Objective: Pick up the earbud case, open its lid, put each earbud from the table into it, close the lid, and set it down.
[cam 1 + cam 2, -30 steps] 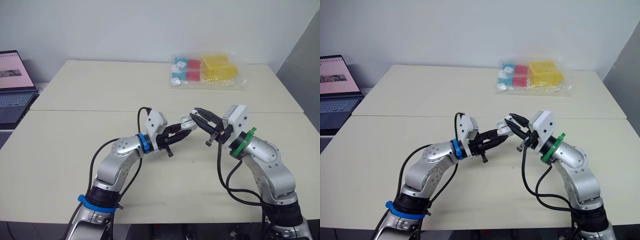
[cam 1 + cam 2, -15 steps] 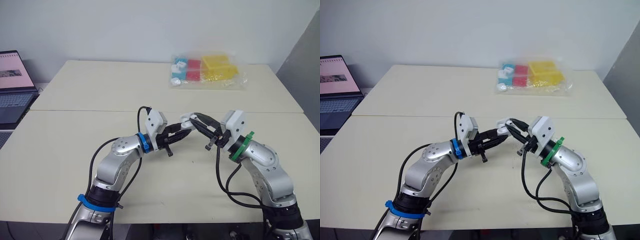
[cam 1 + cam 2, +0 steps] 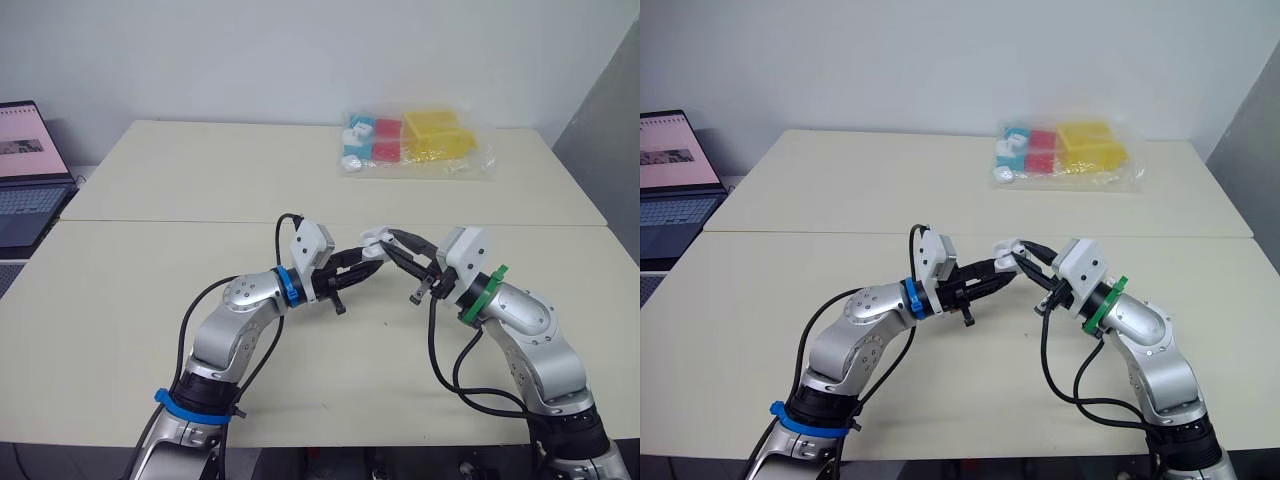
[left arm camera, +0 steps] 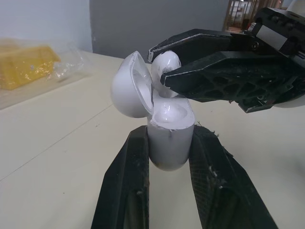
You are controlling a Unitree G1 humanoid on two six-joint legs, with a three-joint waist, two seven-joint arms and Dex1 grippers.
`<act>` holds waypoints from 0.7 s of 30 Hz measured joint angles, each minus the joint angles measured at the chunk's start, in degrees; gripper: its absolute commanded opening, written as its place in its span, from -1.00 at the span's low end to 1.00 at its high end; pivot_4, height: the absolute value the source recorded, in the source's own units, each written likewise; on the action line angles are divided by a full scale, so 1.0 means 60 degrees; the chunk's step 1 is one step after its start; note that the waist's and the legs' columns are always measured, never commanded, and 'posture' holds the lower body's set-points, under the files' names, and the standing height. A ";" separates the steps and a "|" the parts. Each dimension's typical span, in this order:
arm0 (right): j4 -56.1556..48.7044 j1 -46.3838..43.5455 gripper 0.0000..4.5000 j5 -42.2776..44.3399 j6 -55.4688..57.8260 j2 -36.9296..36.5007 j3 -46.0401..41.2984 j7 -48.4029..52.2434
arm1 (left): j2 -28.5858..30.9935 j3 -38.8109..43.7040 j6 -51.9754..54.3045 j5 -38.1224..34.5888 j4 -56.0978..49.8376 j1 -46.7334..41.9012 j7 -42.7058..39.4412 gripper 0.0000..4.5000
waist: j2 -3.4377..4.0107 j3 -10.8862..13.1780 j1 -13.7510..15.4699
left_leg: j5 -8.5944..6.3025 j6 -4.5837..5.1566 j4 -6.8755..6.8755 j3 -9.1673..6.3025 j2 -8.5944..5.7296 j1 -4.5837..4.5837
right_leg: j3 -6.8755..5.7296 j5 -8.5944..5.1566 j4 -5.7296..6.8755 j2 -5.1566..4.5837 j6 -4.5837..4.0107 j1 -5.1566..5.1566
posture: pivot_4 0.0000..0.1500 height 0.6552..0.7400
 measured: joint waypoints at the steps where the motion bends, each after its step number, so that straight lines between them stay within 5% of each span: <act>1: -0.0023 0.0011 -0.66 0.0057 0.0068 0.0000 -0.0011 -0.0001 | 0.0001 -0.0002 0.0000 0.0001 0.0000 0.0002 -0.0005 -0.65 | 0.0000 0.0000 0.0000 | 0.0000 0.0000 0.0000 0.0001 0.0000 0.0000 | 0.0000 0.0000 0.0000 0.0000 0.0000 0.0000 | 1.00 0.73; 8: -0.0658 0.0200 0.45 0.0746 0.1301 -0.0248 -0.0089 0.0017 | -0.0007 -0.0005 -0.0052 0.0046 -0.0011 0.0012 0.0008 -0.65 | 0.0000 0.0000 0.0001 | 0.0000 0.0000 0.0000 0.0000 0.0000 -0.0001 | 0.0001 0.0000 -0.0001 -0.0001 0.0000 0.0000 | 1.00 0.73; 21: -0.2442 0.1380 0.45 0.3530 0.4699 -0.2422 -0.3391 -0.0361 | 0.0073 -0.0040 -0.0446 0.0320 -0.0062 0.0121 0.0002 -0.65 | 0.0000 0.0001 0.0013 | -0.0001 0.0001 -0.0003 0.0001 -0.0002 -0.0006 | 0.0001 -0.0001 -0.0009 -0.0007 0.0001 0.0001 | 1.00 0.73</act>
